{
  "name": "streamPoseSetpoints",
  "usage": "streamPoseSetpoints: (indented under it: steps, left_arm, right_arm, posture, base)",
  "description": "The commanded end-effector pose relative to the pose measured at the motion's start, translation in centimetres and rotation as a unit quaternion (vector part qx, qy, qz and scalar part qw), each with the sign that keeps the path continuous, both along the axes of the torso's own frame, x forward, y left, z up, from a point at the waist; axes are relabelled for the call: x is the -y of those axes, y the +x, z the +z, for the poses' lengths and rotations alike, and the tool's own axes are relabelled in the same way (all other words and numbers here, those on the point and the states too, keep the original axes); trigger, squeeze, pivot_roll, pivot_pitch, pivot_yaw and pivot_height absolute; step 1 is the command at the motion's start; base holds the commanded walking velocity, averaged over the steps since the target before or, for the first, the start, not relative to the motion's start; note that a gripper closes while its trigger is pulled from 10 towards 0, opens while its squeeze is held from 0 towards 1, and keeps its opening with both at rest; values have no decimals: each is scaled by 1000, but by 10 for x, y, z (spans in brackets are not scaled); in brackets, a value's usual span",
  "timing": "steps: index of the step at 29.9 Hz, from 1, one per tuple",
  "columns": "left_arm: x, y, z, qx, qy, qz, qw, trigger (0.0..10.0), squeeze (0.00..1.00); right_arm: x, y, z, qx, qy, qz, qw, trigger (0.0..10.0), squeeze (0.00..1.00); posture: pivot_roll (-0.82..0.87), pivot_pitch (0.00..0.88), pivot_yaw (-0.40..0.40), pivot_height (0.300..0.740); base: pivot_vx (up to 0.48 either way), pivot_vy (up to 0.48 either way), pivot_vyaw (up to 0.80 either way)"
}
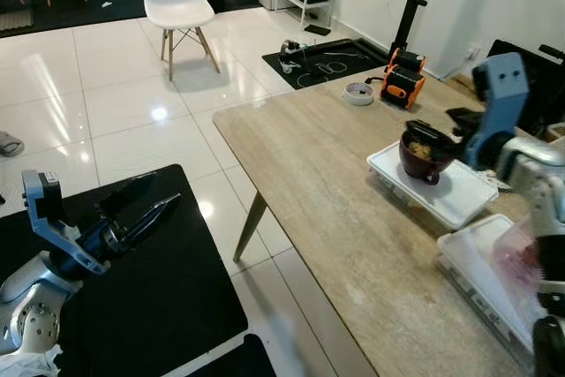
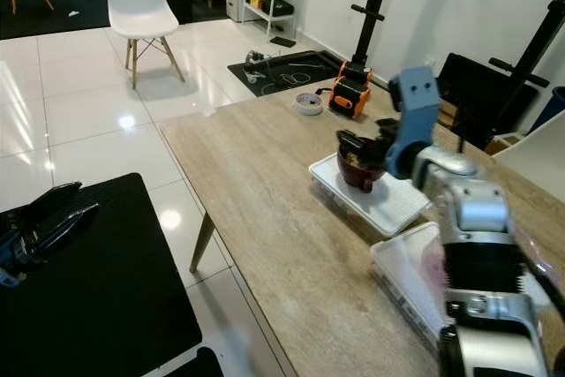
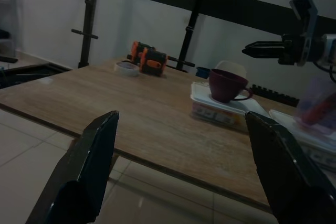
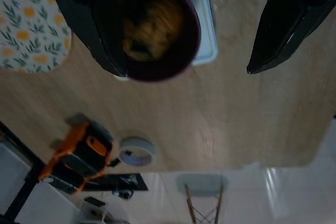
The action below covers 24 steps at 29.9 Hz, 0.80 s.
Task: Restocking fridge
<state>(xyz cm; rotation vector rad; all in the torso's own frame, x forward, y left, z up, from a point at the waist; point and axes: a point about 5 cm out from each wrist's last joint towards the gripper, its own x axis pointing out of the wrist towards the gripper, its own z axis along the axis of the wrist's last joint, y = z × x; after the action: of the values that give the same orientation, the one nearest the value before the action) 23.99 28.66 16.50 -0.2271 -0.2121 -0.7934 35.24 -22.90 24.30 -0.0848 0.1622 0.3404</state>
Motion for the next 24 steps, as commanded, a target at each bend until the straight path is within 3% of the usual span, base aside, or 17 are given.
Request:
streamPoseSetpoints:
  steps: [1,5,7,14,17,21,24]
  left_arm:
    - [1,-1,3,-4,12,-13,1000,10000,0]
    - [3,-2,-2,-16,12,-19,1000,10000,0]
    - [6,-2,-3,-22,11,-24,999,10000,0]
    - [8,-4,-4,-26,11,-29,999,10000,0]
    - [9,-4,-3,-26,10,-30,999,10000,0]
    - [10,-5,-4,-28,10,-34,999,10000,0]
    - [11,-5,-4,-28,10,-36,999,10000,0]
  right_arm:
    - [-1,-2,-5,-17,-3,5,1000,10000,0]
    - [-10,-6,-7,-29,6,28,999,10000,0]
    - [-29,-9,-7,-30,23,70,997,10000,0]
    - [-39,-10,-6,-29,27,90,995,10000,0]
    - [-38,-10,-6,-28,10,85,996,10000,0]
    - [-26,-7,-4,-28,-64,60,996,10000,0]
    - [-24,-7,0,-25,-80,61,995,10000,0]
  posture:
    - [-52,0,-64,740]
    - [-56,0,-62,740]
    - [-55,0,-62,740]
    - [-50,0,-64,740]
    - [-50,0,-66,740]
    - [-50,0,-70,740]
    - [-48,0,-70,740]
  base:
    - [0,0,0]
    - [0,0,0]
    - [0,0,0]
    - [0,0,0]
    - [0,0,0]
    - [0,0,0]
    - [0,0,0]
